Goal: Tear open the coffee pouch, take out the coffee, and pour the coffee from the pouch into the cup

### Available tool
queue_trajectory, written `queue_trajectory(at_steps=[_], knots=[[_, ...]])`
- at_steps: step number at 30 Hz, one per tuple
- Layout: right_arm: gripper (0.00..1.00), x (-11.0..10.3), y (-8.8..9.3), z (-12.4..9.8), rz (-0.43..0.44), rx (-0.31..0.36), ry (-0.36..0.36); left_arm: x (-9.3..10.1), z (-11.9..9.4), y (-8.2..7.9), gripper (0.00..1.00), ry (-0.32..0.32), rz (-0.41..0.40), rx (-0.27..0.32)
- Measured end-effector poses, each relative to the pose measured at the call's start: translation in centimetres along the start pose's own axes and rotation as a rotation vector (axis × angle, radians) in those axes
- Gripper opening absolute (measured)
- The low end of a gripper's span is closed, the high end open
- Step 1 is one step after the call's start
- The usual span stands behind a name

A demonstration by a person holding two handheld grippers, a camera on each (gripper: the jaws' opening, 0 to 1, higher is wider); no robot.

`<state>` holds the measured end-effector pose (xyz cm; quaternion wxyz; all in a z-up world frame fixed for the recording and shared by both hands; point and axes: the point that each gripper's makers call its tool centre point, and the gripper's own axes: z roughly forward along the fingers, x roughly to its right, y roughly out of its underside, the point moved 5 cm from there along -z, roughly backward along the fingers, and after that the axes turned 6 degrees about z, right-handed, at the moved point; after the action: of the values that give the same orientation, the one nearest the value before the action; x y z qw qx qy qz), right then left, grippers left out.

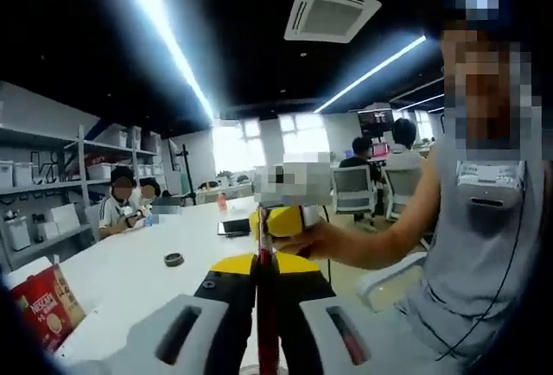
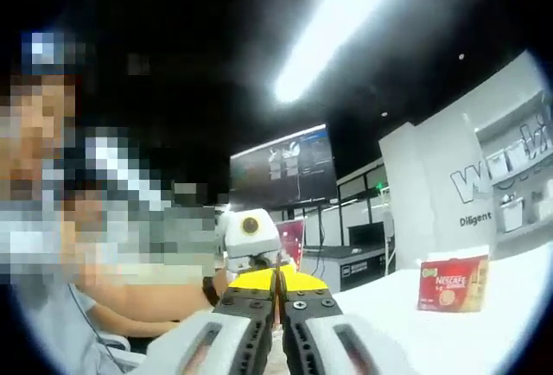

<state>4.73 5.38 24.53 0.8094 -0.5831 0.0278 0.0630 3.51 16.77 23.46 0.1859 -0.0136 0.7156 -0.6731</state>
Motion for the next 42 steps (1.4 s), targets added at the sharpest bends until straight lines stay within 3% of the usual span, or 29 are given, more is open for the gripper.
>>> queue_trajectory(at_steps=[2, 5, 7, 10, 12, 15, 17, 20, 23, 24, 28, 30, 31, 33, 36, 37, 38, 42], knots=[[0.02, 0.2, -0.2, -0.1, 0.004, 0.0, 0.007, 0.4, -0.6, 0.1, 0.04, -0.001, 0.017, 0.017], [0.02, 0.2, 0.3, 0.2, 0.002, -0.011, 0.007, 0.9, -0.7, 0.3, 0.04, -0.007, 0.035, 0.008], [0.02, 0.3, 0.4, 0.2, 0.01, -0.012, 0.002, 0.8, -0.8, 0.5, 0.04, -0.008, -0.002, 0.014], [0.02, 0.4, 0.4, 0.0, 0.003, -0.015, 0.009, 0.8, -1.1, 0.9, 0.14, -0.024, -0.038, 0.022], [0.02, 0.6, -0.1, -0.4, 0.014, 0.006, 0.012, 1.0, -1.6, 1.5, 0.06, -0.024, -0.037, 0.014], [0.02, 0.6, 0.3, -0.3, 0.006, -0.015, 0.021, 1.2, -1.5, 1.9, 0.04, -0.032, -0.026, 0.008], [0.02, 0.7, 0.4, -0.4, 0.009, -0.018, 0.024, 1.1, -1.5, 2.1, 0.04, -0.017, -0.086, 0.016], [0.02, 0.8, 0.4, -0.9, 0.007, -0.017, 0.035, 0.8, -1.8, 2.5, 0.09, -0.046, -0.069, 0.029], [0.02, 1.0, 0.5, -1.3, 0.017, -0.022, 0.043, 1.2, -2.4, 3.0, 0.04, -0.039, -0.085, 0.04], [0.02, 1.1, 0.8, -1.3, 0.017, -0.024, 0.044, 1.5, -2.2, 3.3, 0.04, -0.034, -0.054, 0.018], [0.02, 1.2, 0.8, -1.4, 0.029, -0.013, 0.046, 1.0, -2.3, 3.4, 0.08, -0.07, -0.035, 0.042], [0.02, 1.1, 0.7, -1.5, 0.024, -0.01, 0.047, 1.1, -2.6, 3.6, 0.05, -0.064, -0.068, 0.036], [0.02, 1.1, 0.8, -1.5, 0.02, -0.017, 0.047, 1.4, -2.7, 3.5, 0.04, -0.067, -0.015, 0.046], [0.02, 1.0, 1.2, -1.5, 0.013, -0.021, 0.044, 1.6, -2.6, 3.7, 0.03, -0.071, -0.013, 0.019], [0.02, 1.2, 1.4, -1.8, 0.03, -0.006, 0.043, 1.6, -2.7, 3.7, 0.07, -0.074, -0.023, 0.032], [0.02, 1.2, 1.5, -1.9, 0.033, 0.003, 0.049, 1.2, -2.7, 3.8, 0.06, -0.109, -0.053, 0.05], [0.02, 1.2, 1.8, -2.0, 0.035, -0.001, 0.052, 1.7, -2.8, 4.0, 0.05, -0.065, -0.072, 0.043], [0.02, 1.2, 2.3, -2.1, 0.03, 0.013, 0.059, 1.0, -3.1, 4.2, 0.09, -0.132, -0.035, 0.057]])
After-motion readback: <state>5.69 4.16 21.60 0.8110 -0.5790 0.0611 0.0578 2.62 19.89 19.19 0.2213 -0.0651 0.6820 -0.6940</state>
